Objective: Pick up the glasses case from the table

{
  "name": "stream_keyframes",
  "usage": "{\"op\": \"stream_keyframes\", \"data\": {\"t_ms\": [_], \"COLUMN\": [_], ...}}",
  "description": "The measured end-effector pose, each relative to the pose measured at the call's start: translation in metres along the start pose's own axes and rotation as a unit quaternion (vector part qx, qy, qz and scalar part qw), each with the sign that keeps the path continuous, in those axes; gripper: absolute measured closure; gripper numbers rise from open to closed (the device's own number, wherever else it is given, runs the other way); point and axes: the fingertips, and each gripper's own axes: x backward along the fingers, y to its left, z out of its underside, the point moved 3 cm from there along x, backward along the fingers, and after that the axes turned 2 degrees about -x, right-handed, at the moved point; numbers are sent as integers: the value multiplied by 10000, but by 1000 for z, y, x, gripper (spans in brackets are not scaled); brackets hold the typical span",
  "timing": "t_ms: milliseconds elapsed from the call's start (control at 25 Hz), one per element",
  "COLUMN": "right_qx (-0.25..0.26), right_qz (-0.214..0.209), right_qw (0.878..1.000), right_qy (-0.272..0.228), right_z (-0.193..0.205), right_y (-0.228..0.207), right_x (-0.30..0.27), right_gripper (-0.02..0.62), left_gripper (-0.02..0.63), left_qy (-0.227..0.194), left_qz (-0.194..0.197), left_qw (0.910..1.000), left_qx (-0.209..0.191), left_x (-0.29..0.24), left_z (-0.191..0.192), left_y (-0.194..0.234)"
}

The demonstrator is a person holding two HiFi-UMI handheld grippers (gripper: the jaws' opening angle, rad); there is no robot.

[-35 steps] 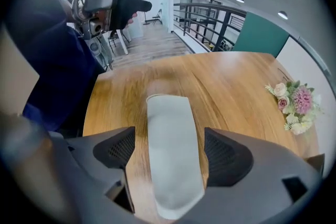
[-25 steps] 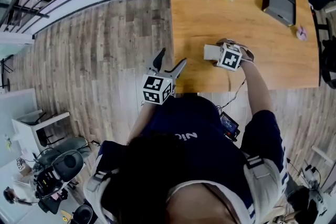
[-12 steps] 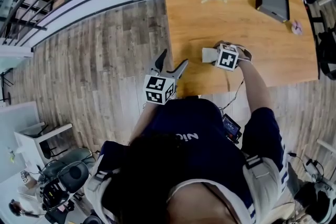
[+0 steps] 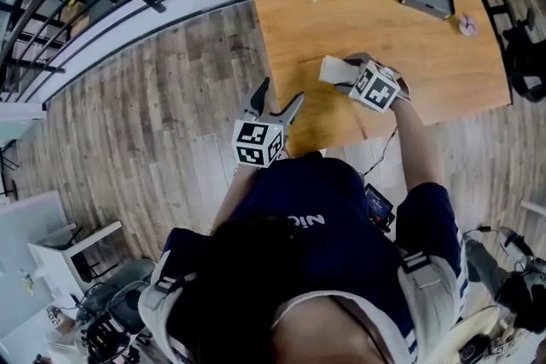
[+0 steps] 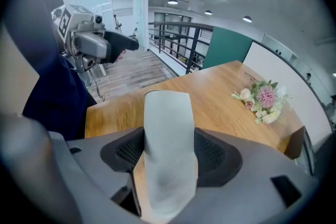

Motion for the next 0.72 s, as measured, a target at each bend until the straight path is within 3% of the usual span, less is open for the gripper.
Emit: {"op": "stream_keyframes", "data": {"t_ms": [200,360,720], "right_qx": [-217,-584,-1298], "right_qz": [529,1035,2325], "right_qw": [9970,9877,9463], "right_qy": [-529,-1014,-1835], "right_z": [-24,-37,-54], "right_y": [9,18,57], "right_x": [27,54,118], "right_gripper": [291,291,291], "left_gripper": [233,235,249], "left_qy": [-52,-84,-195], "left_qz": [185,380,946], "left_qw": [9998,9992,9952], "left_qx": [-20,-61,-177], "left_x": [5,8,23], "left_z": [0,0,2], "left_y": [1,-4,-20]}}
